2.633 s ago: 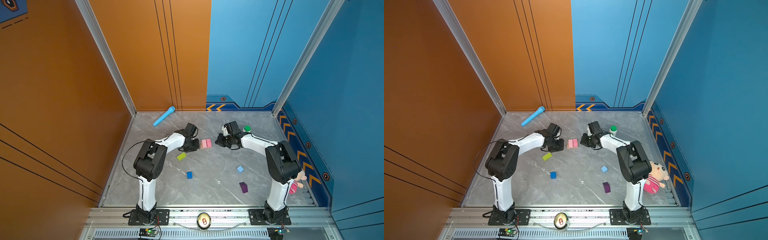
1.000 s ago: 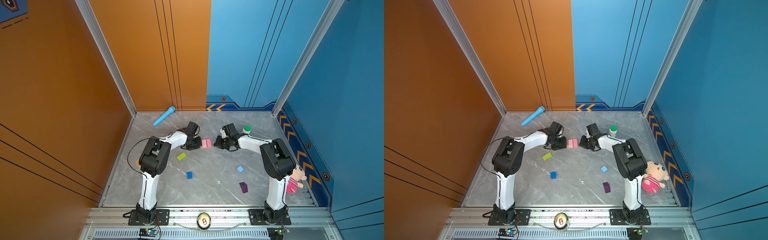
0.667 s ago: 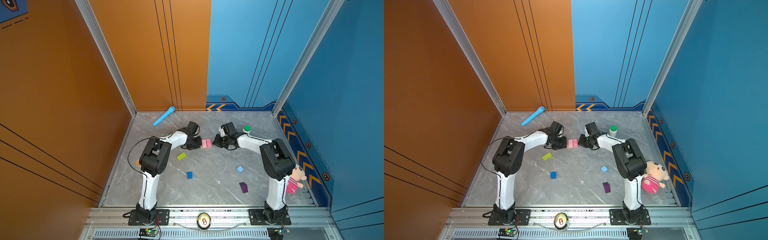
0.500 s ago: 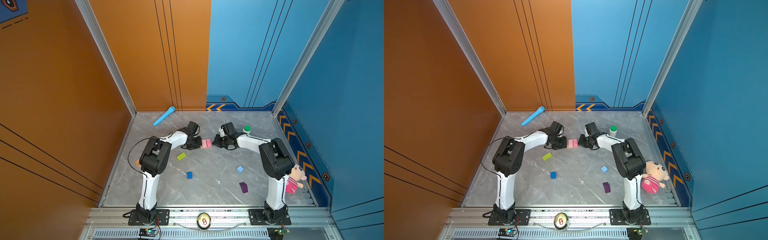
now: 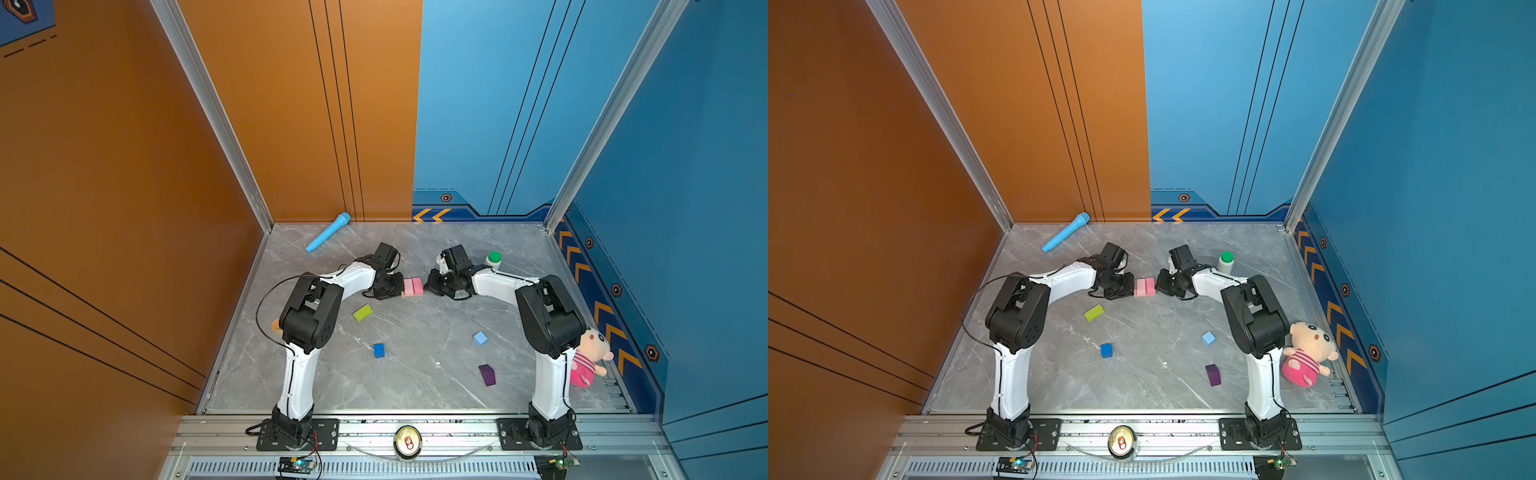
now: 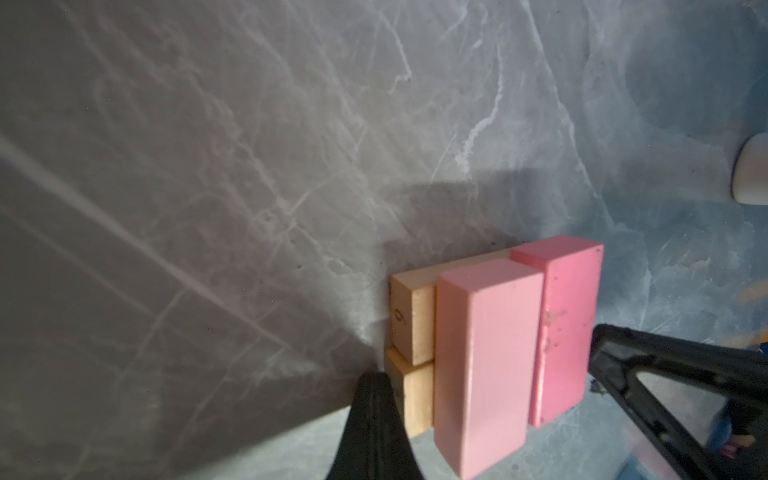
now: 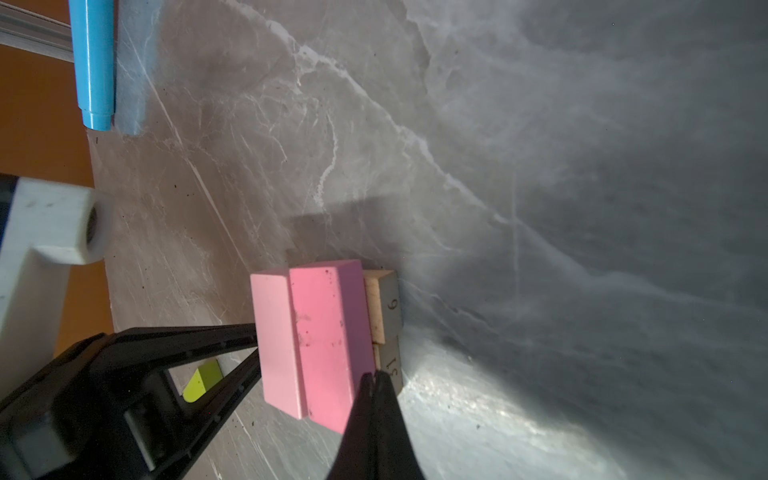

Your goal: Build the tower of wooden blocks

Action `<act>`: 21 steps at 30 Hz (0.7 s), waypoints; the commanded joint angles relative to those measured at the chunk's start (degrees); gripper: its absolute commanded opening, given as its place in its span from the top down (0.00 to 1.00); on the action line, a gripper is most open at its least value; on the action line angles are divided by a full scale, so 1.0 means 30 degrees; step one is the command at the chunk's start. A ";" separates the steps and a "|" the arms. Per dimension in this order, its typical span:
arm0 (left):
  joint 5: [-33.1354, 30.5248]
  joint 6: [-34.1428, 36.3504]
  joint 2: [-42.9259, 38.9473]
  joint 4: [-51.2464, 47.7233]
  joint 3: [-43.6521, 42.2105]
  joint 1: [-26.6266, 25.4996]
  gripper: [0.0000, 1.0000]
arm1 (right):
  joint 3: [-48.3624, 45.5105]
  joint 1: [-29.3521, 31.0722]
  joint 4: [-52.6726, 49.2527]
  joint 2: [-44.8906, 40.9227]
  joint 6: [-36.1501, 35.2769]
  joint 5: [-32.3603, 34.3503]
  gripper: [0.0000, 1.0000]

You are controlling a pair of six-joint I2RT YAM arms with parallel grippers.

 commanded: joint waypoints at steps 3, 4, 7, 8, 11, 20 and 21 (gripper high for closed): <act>0.0327 -0.0082 0.0290 -0.0226 0.0527 -0.0122 1.00 | 0.0542 0.0216 0.0152 0.0363 0.0199 -0.0292 1.00; 0.0320 -0.0109 0.0316 -0.0226 0.0535 -0.0103 1.00 | 0.0559 0.0219 0.0151 0.0376 0.0214 -0.0293 1.00; 0.0334 -0.0114 0.0323 -0.0226 0.0558 -0.0107 1.00 | 0.0630 0.0245 0.0137 0.0409 0.0210 -0.0325 1.00; 0.0329 -0.0102 0.0334 -0.0226 0.0579 -0.0110 1.00 | 0.0613 0.0267 0.0127 0.0430 0.0214 -0.0322 1.00; 0.0327 -0.0108 0.0323 -0.0212 0.0613 -0.0147 1.00 | 0.0627 0.0267 0.0103 0.0460 0.0195 -0.0322 1.00; 0.0394 -0.0091 0.0380 -0.0226 0.0707 -0.0155 1.00 | 0.0623 0.0217 0.0037 0.0432 0.0178 -0.0215 1.00; 0.0396 -0.0109 0.0378 -0.0226 0.0715 -0.0157 1.00 | 0.0641 0.0223 0.0036 0.0434 0.0183 -0.0205 1.00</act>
